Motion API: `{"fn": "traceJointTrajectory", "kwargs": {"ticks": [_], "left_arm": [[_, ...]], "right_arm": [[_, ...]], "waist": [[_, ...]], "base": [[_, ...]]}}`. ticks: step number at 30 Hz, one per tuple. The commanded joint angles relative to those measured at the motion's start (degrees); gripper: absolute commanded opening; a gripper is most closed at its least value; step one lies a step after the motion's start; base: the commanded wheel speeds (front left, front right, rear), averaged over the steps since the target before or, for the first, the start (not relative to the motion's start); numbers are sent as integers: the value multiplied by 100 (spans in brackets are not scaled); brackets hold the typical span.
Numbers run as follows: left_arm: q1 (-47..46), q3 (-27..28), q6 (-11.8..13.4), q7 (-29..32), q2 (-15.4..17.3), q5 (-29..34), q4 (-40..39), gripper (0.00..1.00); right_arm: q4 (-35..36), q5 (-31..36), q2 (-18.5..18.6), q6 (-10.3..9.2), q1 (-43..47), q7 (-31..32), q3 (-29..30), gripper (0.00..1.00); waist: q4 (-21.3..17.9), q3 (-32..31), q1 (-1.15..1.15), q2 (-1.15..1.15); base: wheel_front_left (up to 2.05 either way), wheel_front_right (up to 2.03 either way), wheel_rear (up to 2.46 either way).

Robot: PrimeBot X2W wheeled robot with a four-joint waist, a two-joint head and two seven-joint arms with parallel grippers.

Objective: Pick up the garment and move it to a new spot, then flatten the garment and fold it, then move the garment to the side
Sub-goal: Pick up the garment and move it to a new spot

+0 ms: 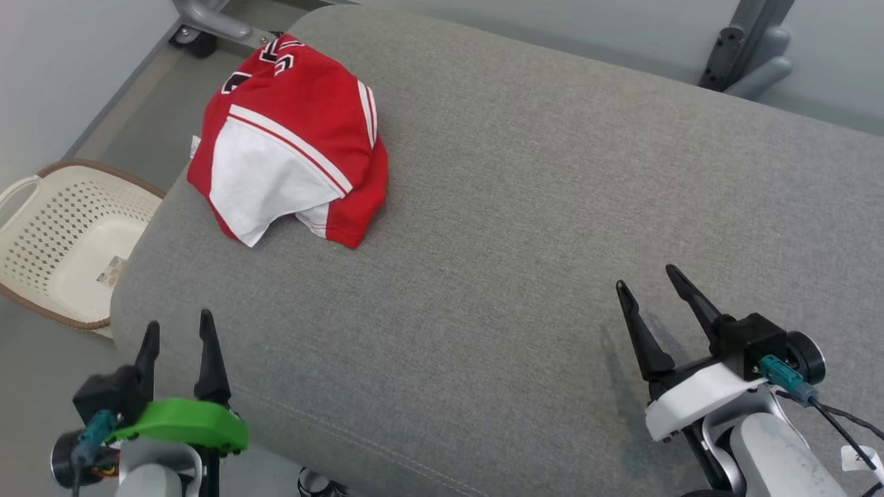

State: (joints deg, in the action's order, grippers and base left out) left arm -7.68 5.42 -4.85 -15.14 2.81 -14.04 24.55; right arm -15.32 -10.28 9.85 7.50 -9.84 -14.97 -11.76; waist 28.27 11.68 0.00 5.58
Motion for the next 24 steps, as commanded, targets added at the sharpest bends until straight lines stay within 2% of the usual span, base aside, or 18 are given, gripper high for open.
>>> {"fn": "traceJointTrajectory", "kwargs": {"ticks": [1, 6, 13, 18, 24], "left_arm": [[-320, 81, -65, -2, 17, 113, 68, 100], [-1062, 312, -186, -1, 233, 354, 396, 100], [-2015, 409, -262, -1, 742, 480, 1081, 100], [-2606, 333, -263, -1, 1060, 317, 1591, 100], [-3130, -89, -267, 0, 1398, -148, 2326, 100]], "right_arm": [[38, 20, 97, -2, -99, -12, 21, 100], [79, -11, 331, -2, -162, -12, 14, 100], [173, -32, 502, -2, -233, -12, -35, 100], [205, -43, 533, -2, -307, -12, -104, 100], [202, -68, 571, -2, -362, -12, -165, 100]], "waist": [[-368, 376, 0, 0], [-636, 674, 0, 0], [-913, 956, 0, 0], [-1056, 1107, 0, 0], [-1202, 1283, 0, 0]], "base": [[0, 0, 0], [0, 0, 0], [0, 0, 0], [0, 0, 0], [0, 0, 0]]}}
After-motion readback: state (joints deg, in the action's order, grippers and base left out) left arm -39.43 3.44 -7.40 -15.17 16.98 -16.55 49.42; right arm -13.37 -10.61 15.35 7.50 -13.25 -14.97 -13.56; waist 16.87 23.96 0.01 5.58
